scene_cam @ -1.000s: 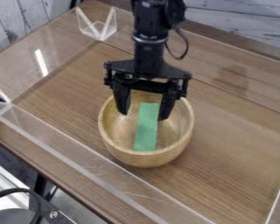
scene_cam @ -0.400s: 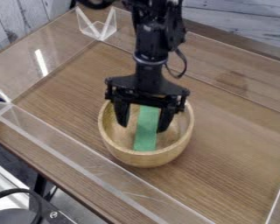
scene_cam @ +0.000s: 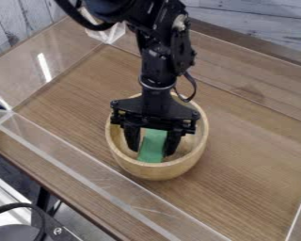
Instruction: Remove the green block from inside the brown bowl and put it on the table
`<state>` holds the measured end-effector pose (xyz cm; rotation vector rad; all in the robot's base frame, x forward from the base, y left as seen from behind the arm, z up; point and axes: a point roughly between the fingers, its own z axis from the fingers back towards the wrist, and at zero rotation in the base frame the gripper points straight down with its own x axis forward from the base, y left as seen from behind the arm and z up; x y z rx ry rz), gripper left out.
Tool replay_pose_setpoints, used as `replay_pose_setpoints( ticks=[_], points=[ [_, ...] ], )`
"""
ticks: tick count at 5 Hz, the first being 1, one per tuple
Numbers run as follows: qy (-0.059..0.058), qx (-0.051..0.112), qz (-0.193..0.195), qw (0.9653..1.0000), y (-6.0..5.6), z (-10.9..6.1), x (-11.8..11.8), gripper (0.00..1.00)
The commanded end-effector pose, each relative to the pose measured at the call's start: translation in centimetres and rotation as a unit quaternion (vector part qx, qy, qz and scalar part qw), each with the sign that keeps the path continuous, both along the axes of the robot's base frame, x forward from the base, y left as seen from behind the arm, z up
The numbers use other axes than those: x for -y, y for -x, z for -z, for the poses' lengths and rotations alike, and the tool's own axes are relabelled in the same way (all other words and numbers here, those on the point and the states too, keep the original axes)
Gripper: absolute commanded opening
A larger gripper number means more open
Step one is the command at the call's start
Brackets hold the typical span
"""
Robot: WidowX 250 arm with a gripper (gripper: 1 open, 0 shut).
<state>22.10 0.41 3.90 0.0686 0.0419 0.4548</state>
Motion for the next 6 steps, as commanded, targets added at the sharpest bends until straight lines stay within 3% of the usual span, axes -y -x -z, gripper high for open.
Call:
replay_pose_setpoints(
  ticks=[1, 2, 4, 6],
  points=[
    [0.004, 0.019, -0.001, 0.9998, -0.7, -1.7, 0.5, 0.0],
    [0.01, 0.021, -0.008, 0.9997, -0.8, -2.9, 1.0, 0.0],
    [0.018, 0.039, -0.007, 0.9991, -3.5, -8.0, 2.2, 0.0],
    [0.019, 0.049, -0.008, 0.9986, -4.0, -8.7, 1.3, 0.0]
  ],
)
